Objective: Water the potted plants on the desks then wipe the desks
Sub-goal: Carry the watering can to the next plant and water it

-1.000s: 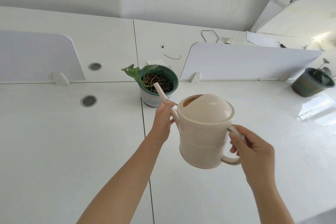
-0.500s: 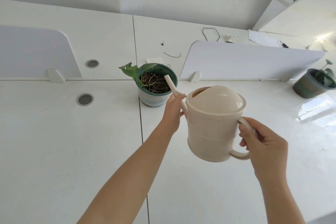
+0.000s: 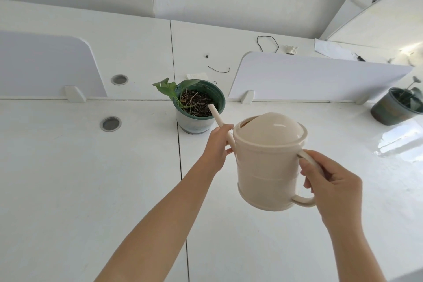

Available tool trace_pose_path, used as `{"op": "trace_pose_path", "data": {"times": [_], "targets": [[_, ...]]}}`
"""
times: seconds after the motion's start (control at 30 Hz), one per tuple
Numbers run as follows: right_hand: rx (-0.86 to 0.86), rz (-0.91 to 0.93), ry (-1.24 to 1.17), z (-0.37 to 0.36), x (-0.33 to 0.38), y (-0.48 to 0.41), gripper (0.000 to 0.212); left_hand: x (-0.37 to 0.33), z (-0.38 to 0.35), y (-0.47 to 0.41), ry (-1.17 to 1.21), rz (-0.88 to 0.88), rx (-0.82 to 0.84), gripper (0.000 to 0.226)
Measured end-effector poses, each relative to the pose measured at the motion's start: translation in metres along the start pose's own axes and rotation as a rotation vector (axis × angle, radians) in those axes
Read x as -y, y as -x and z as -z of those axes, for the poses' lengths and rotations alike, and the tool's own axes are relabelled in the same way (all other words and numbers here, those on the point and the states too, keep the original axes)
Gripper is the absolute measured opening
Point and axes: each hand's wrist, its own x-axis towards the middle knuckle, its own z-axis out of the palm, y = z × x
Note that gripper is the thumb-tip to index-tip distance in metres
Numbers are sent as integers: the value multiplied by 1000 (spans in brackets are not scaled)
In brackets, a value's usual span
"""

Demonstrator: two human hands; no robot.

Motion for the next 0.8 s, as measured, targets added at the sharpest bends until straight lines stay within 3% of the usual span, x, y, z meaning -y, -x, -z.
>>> {"op": "trace_pose_path", "data": {"times": [0.4, 0.8], "targets": [[52, 65, -32, -26, 2, -7, 31, -32, 20, -2, 2, -100, -70, 15], [4, -19, -7, 8, -19, 13, 31, 8, 7, 8, -12, 11, -10, 8]]}}
